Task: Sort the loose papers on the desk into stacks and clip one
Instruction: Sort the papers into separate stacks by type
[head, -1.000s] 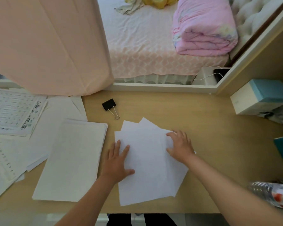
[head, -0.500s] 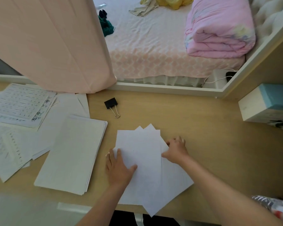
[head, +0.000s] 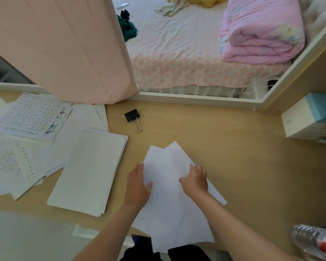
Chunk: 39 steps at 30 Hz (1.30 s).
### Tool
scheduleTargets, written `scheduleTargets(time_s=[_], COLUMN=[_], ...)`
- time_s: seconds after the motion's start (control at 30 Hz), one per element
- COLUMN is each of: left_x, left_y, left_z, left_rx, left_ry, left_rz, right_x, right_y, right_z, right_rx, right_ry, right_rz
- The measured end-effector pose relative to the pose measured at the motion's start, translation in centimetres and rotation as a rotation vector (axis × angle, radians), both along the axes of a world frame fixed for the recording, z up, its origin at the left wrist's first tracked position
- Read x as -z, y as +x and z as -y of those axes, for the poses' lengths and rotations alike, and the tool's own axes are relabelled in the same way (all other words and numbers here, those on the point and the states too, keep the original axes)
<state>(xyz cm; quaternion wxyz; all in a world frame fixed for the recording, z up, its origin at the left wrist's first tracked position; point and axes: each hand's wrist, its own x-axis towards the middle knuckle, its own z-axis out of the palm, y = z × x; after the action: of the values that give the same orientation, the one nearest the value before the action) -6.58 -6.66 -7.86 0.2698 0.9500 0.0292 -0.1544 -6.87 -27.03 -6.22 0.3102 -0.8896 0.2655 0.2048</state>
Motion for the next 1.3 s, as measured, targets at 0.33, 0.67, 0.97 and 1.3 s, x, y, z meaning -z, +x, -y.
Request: scheduleTargets(time_s=[0.33, 0.67, 0.97, 1.3], left_x=[0.3, 0.6, 2.1, 2.9], left_y=[1.1, 0.0, -2.2, -1.8], left_z=[-2.6, -3.8, -5.6, -6.5], left_rx=[0.099, 0.215, 0.359, 0.271], left_ry=[0.26, 0.144, 0.201, 0.124], left_rz=[0.038, -0.092, 0.031, 0.227], right_x=[-1.1, 0.7, 0.4, -0.2], right_y=[0.1, -2.7, -2.9, -4.0], right_z=[6.0, -0.3, -1.4, -1.8], right_rx=[-0.062, 0.006, 0.059, 0.221], right_ry=[-0.085, -0.172, -0.177, -0.08], right_rz=[0.098, 0.071, -0.123, -0.081])
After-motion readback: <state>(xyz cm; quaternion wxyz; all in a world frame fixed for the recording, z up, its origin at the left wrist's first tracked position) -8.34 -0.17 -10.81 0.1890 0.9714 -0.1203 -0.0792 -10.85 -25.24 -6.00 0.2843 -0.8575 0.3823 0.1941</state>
